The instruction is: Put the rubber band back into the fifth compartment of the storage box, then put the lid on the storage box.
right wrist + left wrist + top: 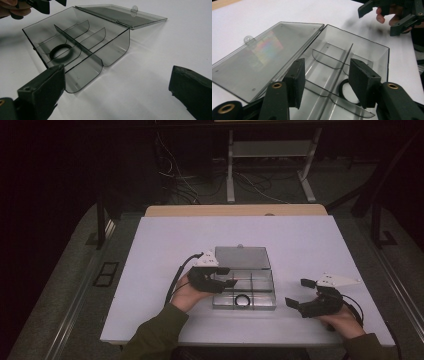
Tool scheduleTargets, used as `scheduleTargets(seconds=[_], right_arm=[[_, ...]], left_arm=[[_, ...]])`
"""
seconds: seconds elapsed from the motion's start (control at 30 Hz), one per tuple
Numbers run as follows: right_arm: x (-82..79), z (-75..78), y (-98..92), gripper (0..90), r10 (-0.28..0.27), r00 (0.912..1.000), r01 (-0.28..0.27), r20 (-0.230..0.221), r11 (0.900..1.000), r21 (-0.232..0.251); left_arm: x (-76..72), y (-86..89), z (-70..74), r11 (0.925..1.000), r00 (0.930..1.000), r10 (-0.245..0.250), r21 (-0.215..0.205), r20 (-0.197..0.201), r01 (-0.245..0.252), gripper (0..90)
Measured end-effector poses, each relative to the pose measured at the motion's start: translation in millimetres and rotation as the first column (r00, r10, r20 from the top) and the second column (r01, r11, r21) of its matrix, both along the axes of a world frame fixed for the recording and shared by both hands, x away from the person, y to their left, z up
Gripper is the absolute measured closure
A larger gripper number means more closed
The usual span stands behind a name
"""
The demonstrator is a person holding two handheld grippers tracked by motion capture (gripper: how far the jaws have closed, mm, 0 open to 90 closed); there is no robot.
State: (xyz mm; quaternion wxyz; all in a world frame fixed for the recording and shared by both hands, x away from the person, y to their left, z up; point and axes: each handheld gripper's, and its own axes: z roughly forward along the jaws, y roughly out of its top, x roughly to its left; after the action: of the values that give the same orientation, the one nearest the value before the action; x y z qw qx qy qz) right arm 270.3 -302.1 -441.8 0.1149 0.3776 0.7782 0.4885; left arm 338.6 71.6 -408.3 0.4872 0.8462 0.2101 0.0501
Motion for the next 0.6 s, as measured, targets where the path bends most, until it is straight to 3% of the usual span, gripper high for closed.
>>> scheduleTargets(seconds=[0.33, 0.6], right_arm=[[8.9, 5.3, 0.5, 0.6, -0.009, 0.9999, 0.009, 0.01, 1.0, 0.021], [24.8, 12.3, 4.0, 0.5, -0.026, 0.9995, 0.026, 0.016, 1.0, 0.015]], left_arm=[[8.7, 12.8, 0.2, 0.9982, 0.9988, 0.049, -0.034, 0.005, -0.049, 38.6], [18.5, 29.7, 1.8, 0.9906, 0.9924, 0.122, -0.065, 0.017, -0.121, 32.1]])
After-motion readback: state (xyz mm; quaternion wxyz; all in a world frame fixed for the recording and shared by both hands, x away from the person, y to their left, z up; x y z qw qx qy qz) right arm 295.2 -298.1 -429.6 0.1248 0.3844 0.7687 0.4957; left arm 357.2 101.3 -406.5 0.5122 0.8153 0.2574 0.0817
